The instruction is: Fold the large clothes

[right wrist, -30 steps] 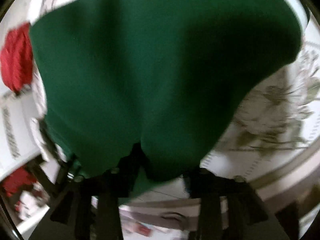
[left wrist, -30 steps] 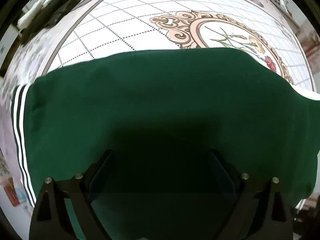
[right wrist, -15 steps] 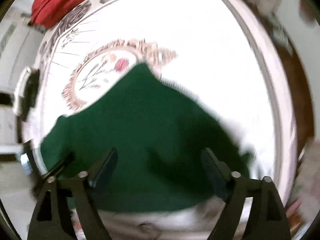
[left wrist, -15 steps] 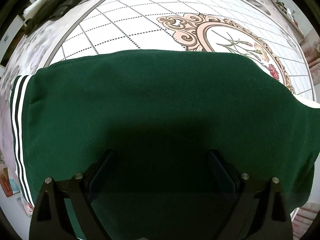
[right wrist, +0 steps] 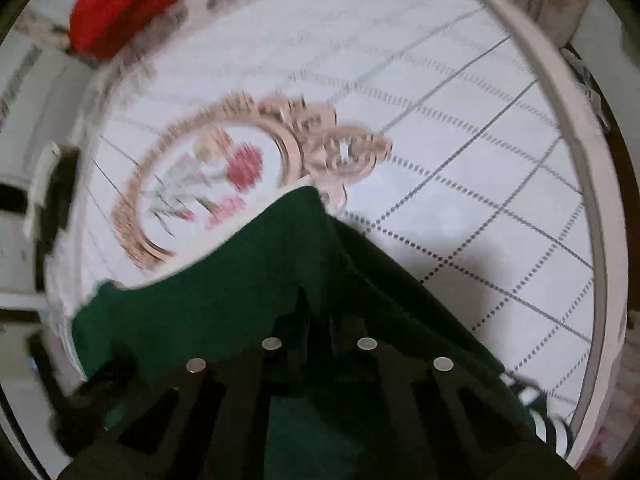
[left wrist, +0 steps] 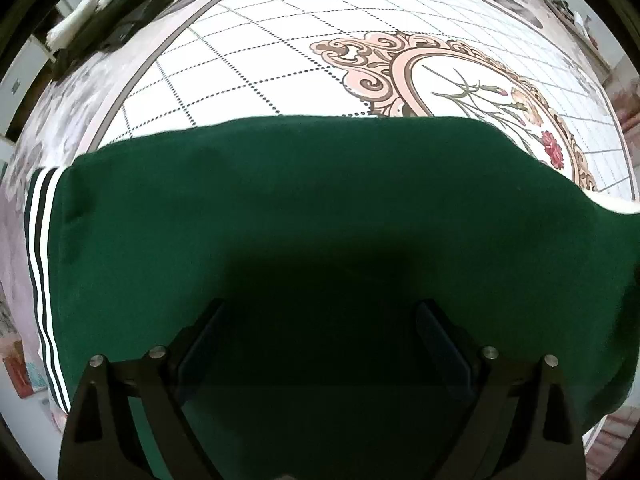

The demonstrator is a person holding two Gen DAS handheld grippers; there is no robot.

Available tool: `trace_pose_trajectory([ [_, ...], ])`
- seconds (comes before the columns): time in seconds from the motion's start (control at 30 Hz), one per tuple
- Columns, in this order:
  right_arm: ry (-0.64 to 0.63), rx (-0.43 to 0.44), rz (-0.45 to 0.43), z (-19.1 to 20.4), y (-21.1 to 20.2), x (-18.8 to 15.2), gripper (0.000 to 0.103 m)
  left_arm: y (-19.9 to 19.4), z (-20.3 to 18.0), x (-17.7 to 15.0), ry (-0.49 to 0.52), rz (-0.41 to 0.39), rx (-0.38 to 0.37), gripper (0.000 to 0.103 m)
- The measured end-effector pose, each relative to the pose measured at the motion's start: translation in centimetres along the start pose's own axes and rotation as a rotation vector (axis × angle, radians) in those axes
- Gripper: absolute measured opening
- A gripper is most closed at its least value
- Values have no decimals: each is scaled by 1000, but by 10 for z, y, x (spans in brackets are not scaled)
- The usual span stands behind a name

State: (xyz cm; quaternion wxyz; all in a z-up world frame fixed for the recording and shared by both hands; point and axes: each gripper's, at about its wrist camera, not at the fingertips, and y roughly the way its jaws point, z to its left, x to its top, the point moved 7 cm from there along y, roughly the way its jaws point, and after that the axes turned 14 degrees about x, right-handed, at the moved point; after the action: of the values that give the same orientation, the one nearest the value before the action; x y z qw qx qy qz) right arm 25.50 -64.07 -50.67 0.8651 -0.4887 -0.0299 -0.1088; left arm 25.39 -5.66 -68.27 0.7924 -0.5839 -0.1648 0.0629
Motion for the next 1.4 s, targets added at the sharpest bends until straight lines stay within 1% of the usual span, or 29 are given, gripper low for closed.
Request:
trace_pose_trajectory([
  [0.1, -19, 43, -83, 15, -32, 5, 5, 5, 0, 5, -3, 5, -5, 96],
  [0.17, -52, 71, -122, 28, -40, 13, 5, 10, 1, 8, -14, 13, -13, 99],
  [0.23, -83, 50, -137, 31, -37, 25, 5, 13, 4, 11, -29, 15, -24, 103],
  [0.27, -81, 17, -129, 23, -23, 33, 4, 15, 5, 14, -35, 21, -33, 103],
  [0.3, -64, -38, -99, 11, -3, 38, 4, 16, 9, 19, -40, 27, -38, 103],
  [0.33, -19, -66, -69, -4, 15, 40, 5, 15, 11, 19, -40, 31, -33, 103],
  [0.37, 30, -75, 15, -19, 43, 40, 7, 14, 11, 21, -37, 32, -24, 103],
  [0.4, 41, -81, 84, -24, 59, 37, 13, 11, 10, 22, -32, 32, -15, 103],
  [0.43, 51, -97, 153, -29, 74, 36, 13, 6, 10, 24, -18, 28, 1, 103],
  [0.47, 53, -104, 161, -28, 73, 38, 14, -2, 7, 28, -8, 12, 7, 102],
  [0.53, 42, -112, 121, -16, 48, 45, 22, -23, -1, 43, 9, -32, 5, 102],
  [0.6, 22, -100, 39, 0, 17, 48, 23, -30, -13, 54, 34, -54, -1, 102],
  [0.67, -23, -22, -39, 25, -10, 45, 23, -23, -29, 62, 58, -48, 19, 102],
  [0.7, -56, 39, -44, 41, -18, 41, 23, -12, -37, 68, 80, -32, 40, 103],
  [0.77, -119, 165, 47, 69, 1, 25, 23, 5, -49, 71, 98, 1, 45, 103],
  [0.83, -108, 185, 156, 76, 45, 12, 23, 14, -49, 76, 65, 21, 0, 103],
  [0.87, -85, 182, 177, 74, 64, 11, 23, 16, -47, 77, 55, 24, -19, 103],
  [0.93, -29, 110, 202, 57, 108, 14, 20, 19, -43, 79, 50, 17, -34, 103],
  [0.97, 18, 112, 193, 48, 124, 17, 18, 21, -39, 78, 47, 16, -41, 103],
  [1.0, 46, 133, 163, 47, 127, 20, 17, 23, -38, 79, 37, 17, -55, 103],
  [1.07, 96, 146, 169, 46, 125, 24, 18, 23, -32, 81, 13, 25, -79, 103],
  [1.13, 132, 185, 173, 50, 105, 22, 23, 10, -27, 77, 4, 22, -94, 103],
  [1.17, 138, 199, 166, 50, 91, 18, 34, 3, -23, 74, -2, 11, -98, 103],
  [1.2, 140, 204, 147, 49, 74, 14, 56, -8, -18, 68, -7, -4, -99, 103],
  [1.23, 144, 203, 112, 44, 48, 4, 67, -19, -15, 60, -6, -13, -101, 103],
  [1.27, 161, 212, 71, 36, 21, -10, 83, -26, -13, 51, -3, -14, -104, 103],
  [1.3, 181, 216, 49, 28, 8, -20, 85, -32, -12, 39, 1, -6, -104, 103],
  [1.33, 234, 205, 24, 10, -16, -44, 85, -31, -14, 32, 6, 9, -109, 103],
  [1.4, 348, 210, 16, -17, -39, -83, 85, -14, -24, 11, 44, 70, -129, 103],
])
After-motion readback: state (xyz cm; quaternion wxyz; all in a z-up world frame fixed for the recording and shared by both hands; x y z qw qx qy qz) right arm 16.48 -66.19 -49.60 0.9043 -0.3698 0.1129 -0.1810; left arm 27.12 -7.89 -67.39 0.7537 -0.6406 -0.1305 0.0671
